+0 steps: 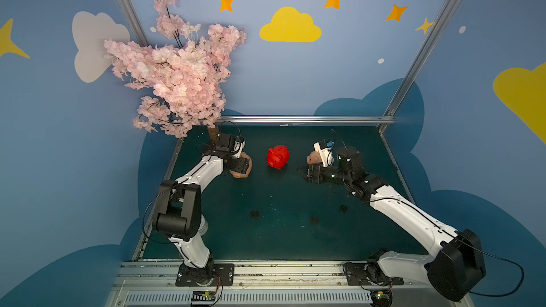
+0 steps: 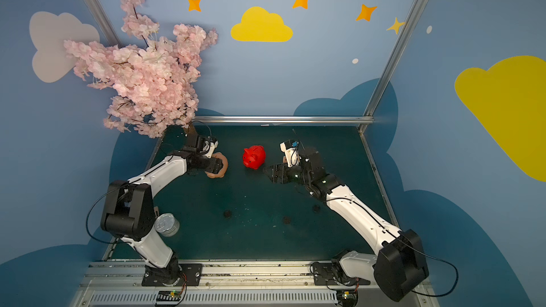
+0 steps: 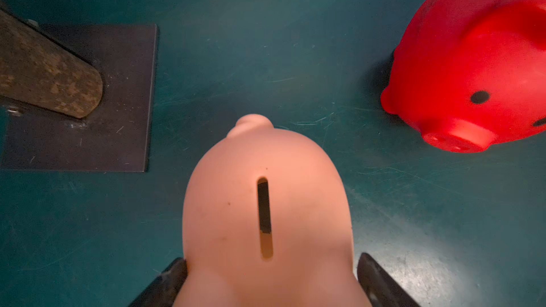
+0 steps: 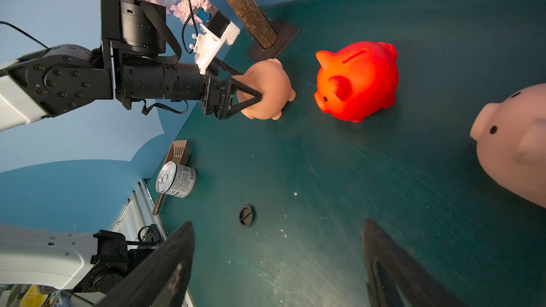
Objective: Close piggy banks
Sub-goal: Turn over the piggy bank at the center of the board.
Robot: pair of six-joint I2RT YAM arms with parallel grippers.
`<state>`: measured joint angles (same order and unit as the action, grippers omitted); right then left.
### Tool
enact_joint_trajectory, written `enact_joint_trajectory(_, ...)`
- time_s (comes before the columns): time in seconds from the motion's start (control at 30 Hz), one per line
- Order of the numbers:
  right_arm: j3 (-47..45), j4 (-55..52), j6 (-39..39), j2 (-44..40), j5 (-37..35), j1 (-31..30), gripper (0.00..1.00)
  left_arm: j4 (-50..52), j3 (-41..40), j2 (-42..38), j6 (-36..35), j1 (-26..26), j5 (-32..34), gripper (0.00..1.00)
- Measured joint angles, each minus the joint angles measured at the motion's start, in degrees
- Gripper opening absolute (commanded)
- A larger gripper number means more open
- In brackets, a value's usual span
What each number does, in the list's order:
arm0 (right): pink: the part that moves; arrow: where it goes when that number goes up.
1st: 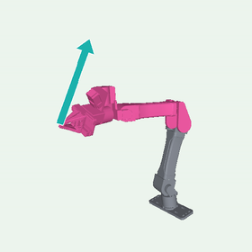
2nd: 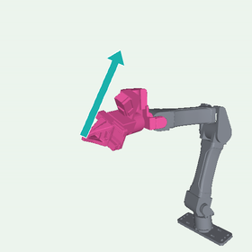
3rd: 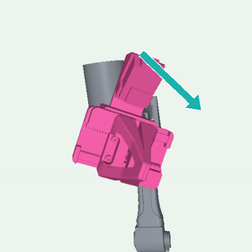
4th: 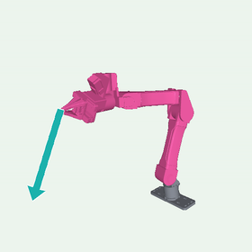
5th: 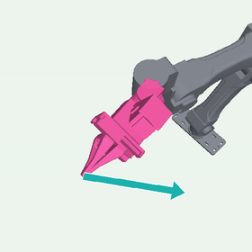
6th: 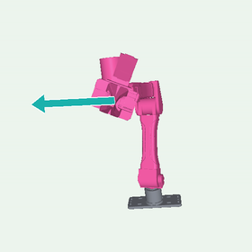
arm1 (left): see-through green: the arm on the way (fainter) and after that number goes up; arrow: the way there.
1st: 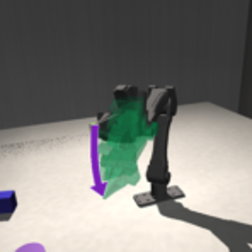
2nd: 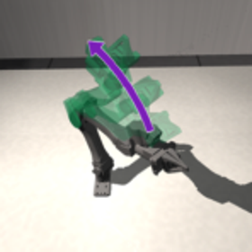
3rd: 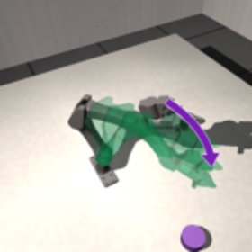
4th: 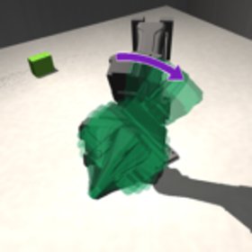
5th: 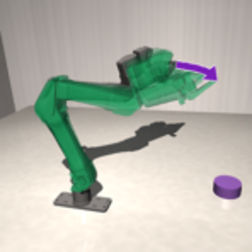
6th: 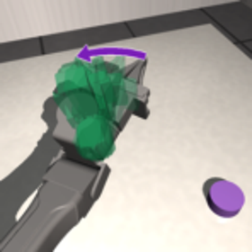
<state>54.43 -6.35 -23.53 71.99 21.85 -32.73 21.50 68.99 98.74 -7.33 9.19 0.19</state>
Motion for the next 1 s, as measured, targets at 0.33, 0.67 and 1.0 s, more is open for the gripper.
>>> enact_joint_trajectory(0.33,0.0,0.0,0.0,0.2,-0.4,0.0,0.87,2.7,0.0,-1.4,4.8,0.7,-3.0,0.72)
enact_joint_trajectory(0.67,0.0,0.0,-0.3,2.4,-0.4,0.0,0.87,6.0,-2.2,-7.0,11.9,1.1,-7.2,0.70)
enact_joint_trajectory(1.0,0.0,0.0,-1.1,2.9,-0.3,0.0,0.87,7.8,-6.4,-10.5,18.9,1.2,-11.3,0.69)
